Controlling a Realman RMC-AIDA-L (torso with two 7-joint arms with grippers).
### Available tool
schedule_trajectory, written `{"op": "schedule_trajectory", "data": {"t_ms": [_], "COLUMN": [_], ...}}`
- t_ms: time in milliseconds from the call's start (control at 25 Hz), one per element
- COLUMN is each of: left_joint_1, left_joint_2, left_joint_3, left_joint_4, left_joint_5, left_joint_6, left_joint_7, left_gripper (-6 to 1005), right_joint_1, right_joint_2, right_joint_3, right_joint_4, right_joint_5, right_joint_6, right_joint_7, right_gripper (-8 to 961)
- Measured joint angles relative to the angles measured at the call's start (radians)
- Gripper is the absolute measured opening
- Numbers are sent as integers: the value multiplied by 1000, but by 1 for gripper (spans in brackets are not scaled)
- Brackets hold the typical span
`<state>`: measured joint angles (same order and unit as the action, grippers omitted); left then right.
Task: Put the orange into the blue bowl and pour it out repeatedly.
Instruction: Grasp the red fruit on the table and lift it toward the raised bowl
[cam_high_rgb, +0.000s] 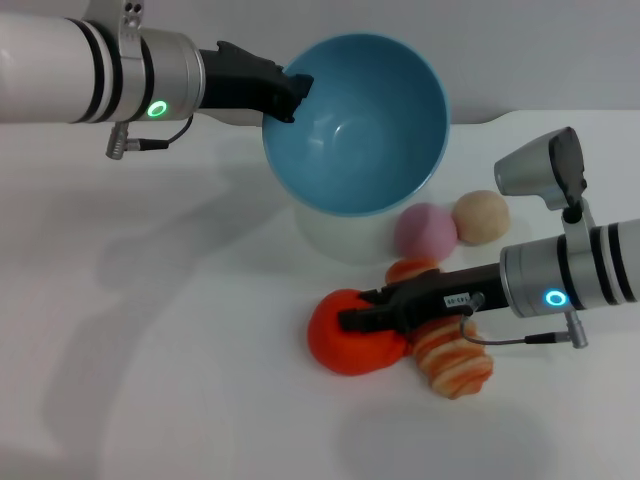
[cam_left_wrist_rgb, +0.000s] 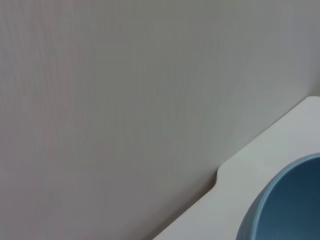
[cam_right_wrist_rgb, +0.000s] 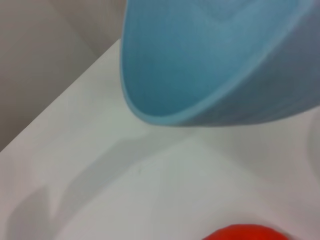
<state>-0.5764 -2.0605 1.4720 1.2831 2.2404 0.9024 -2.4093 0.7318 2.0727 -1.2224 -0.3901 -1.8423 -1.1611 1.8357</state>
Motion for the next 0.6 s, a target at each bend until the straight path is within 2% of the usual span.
{"op": "schedule_trajectory", "data": {"t_ms": [240, 480, 520, 600], "left_joint_1": [1, 4, 5, 6], "left_joint_2": [-2, -3, -3, -3], "left_joint_3": [10, 18, 20, 22], "left_joint_4": [-5, -9, -11, -19], "left_joint_5": [0, -1, -1, -1], "left_joint_6": [-1, -4, -5, -9], "left_joint_7": [1, 1, 1, 1], "left_gripper": [0, 0, 0, 0], "right_joint_1": [-23, -23, -26, -33], "right_joint_2": [0, 0, 0, 0], "right_joint_3": [-7, -20, -23, -23], "right_joint_4": [-31, -32, -39, -51], "right_joint_5": [-8, -8, -8, -8], "right_joint_6": [-3, -7, -12, -17], "right_joint_7": [-8, -11, -12, -12], "right_gripper": [500, 262, 105, 89]}}
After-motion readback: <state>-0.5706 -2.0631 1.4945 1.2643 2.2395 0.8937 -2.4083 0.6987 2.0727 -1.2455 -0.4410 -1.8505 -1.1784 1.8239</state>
